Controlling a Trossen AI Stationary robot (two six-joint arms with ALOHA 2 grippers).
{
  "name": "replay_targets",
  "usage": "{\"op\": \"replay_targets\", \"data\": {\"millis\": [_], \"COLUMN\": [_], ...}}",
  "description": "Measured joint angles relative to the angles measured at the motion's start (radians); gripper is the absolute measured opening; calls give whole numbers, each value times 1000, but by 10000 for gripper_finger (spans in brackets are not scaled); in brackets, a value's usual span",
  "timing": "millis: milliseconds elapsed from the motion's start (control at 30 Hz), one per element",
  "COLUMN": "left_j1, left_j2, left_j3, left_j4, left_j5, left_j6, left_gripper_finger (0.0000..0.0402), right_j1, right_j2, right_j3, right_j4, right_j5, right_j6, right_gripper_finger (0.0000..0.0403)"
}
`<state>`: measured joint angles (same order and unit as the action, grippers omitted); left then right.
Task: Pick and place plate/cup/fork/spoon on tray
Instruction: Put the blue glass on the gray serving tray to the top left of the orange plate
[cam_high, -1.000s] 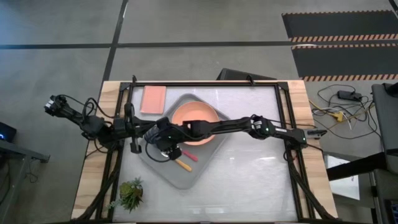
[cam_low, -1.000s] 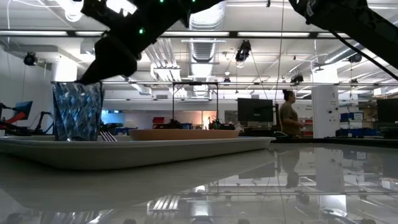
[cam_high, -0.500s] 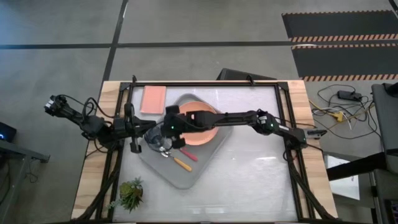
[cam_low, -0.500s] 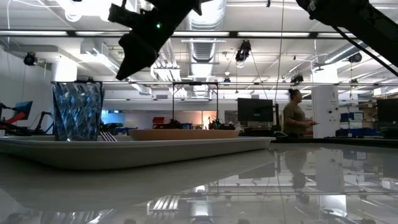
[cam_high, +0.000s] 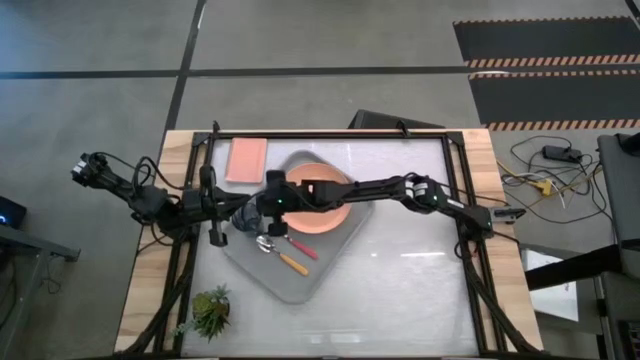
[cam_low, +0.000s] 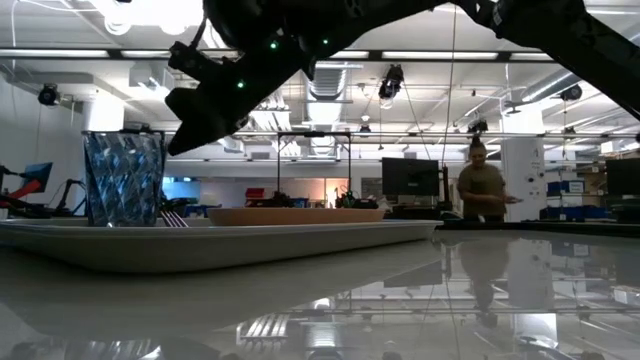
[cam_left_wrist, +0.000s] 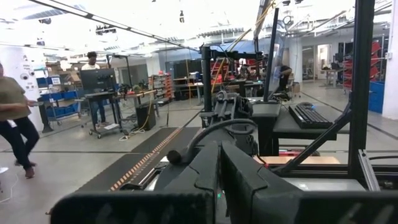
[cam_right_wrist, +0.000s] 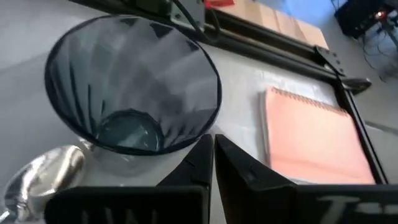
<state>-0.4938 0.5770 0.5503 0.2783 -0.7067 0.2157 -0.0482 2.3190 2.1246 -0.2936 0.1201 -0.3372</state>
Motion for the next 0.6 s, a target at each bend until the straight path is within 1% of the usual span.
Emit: {"op": "replay_targets", "data": {"millis": [67, 167, 500, 600], "left_j1": [0, 0, 0, 0], "left_j2": [0, 0, -1, -2], "left_j3": [0, 0, 0, 0], "left_j4": [0, 0, 0, -2], "left_j5": [0, 0, 0, 0], "left_j6": [0, 0, 0, 0], "left_gripper_finger": [0, 0, 0, 0], "right_j1": [6, 17, 22, 24], "right_j2": [0, 0, 0, -25], "right_j3": [-3, -3, -4, -6], "right_j4": [23, 44, 43, 17], "right_j5": [-18, -18, -15, -15], "right_j6": [1, 7, 14, 17], "right_gripper_finger": [9, 9, 8, 8]}}
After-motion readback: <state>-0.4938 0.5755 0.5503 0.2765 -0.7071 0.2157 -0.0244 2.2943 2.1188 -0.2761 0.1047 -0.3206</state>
